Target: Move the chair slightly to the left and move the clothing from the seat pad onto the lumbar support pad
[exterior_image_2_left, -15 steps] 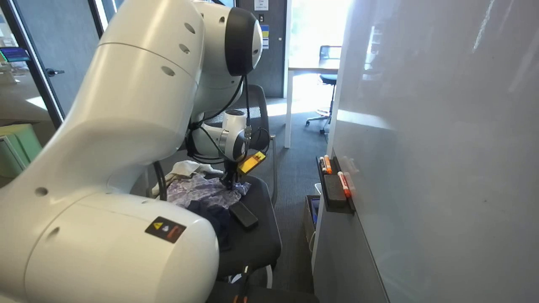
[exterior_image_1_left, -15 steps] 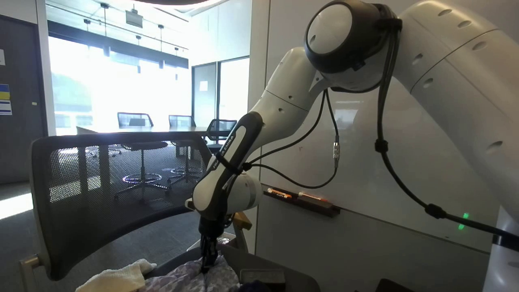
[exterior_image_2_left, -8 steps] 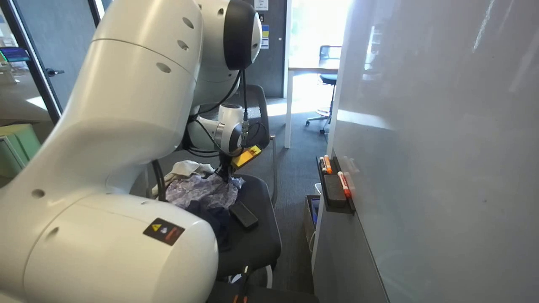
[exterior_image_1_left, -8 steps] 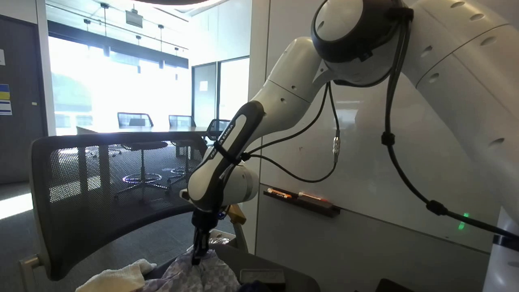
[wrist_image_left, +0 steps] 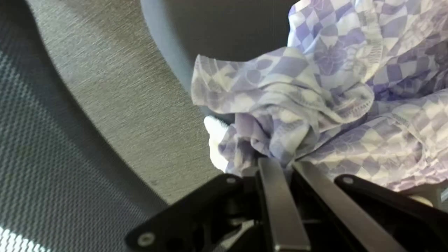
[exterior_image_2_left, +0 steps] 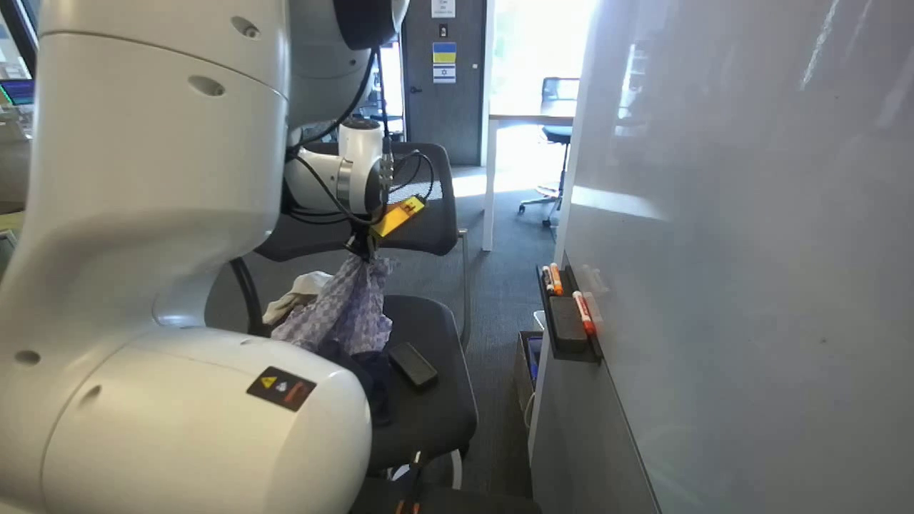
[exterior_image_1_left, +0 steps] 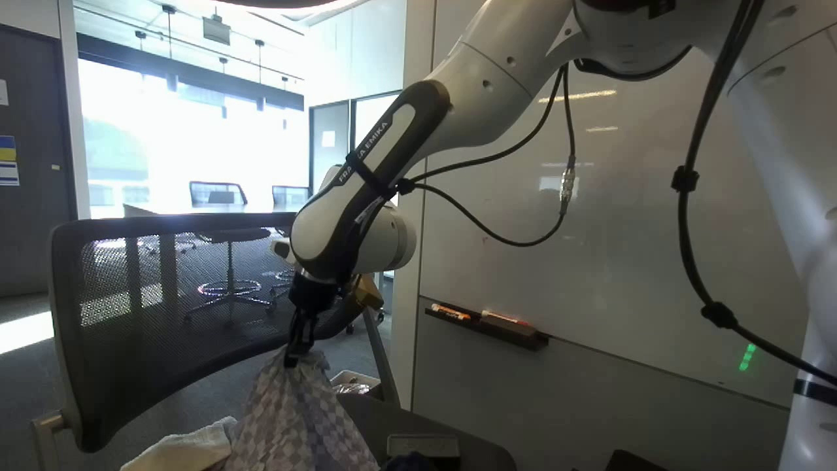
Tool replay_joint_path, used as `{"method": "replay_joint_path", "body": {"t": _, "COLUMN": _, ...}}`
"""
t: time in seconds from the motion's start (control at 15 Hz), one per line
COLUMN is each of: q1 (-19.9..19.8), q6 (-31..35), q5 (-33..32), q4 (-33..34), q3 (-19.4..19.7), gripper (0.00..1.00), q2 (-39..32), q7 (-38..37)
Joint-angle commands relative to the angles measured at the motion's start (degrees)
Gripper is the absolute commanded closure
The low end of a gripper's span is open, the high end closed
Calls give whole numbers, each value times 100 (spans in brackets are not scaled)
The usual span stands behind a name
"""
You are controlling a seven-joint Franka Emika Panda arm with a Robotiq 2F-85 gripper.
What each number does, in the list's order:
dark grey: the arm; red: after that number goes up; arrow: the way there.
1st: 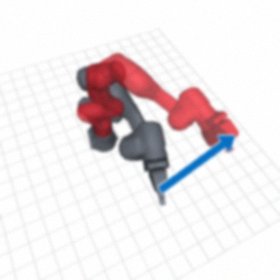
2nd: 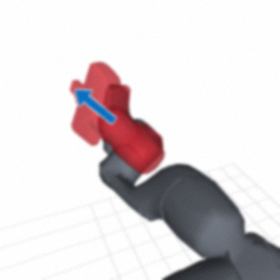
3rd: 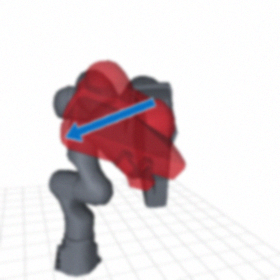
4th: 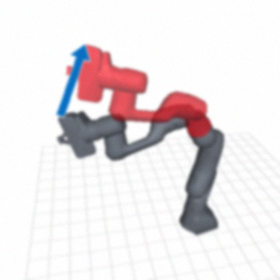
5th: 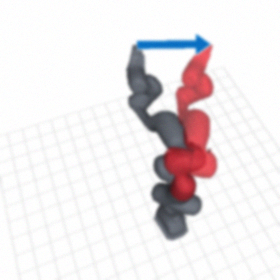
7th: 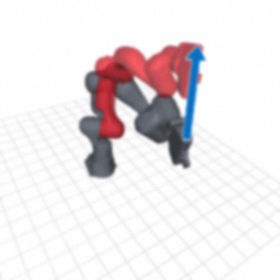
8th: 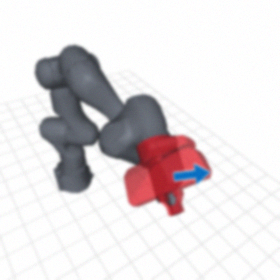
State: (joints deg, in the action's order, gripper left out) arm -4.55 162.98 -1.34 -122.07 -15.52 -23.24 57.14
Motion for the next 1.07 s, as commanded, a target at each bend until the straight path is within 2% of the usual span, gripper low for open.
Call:
{"method": "replay_joint_path", "body": {"t": 0.0, "q1": 235, "q6": 638, "q5": -150, "q4": -429, "q3": 69, "gripper": 98, "q2": 810, "q7": -334}}
{"method": "replay_joint_path", "body": {"t": 0.33, "q1": 697, "q6": 1431, "q5": -844, "q4": -586, "q3": 473, "gripper": 98, "q2": 1493, "q7": -982}}
{"method": "replay_joint_path", "body": {"t": 0.47, "q1": 1085, "q6": 1728, "q5": -1400, "q4": -470, "q3": 944, "gripper": 98, "q2": 1646, "q7": -1527}}
{"method": "replay_joint_path", "body": {"t": 0.8, "q1": 1926, "q6": 2113, "q5": -2898, "q4": 285, "q3": 2033, "gripper": 98, "q2": 1786, "q7": -3061}}
{"method": "replay_joint_path", "body": {"t": 1.0, "q1": 2468, "q6": 1890, "q5": -4018, "q4": 1172, "q3": 2530, "gripper": 98, "q2": 1580, "q7": -4007}}
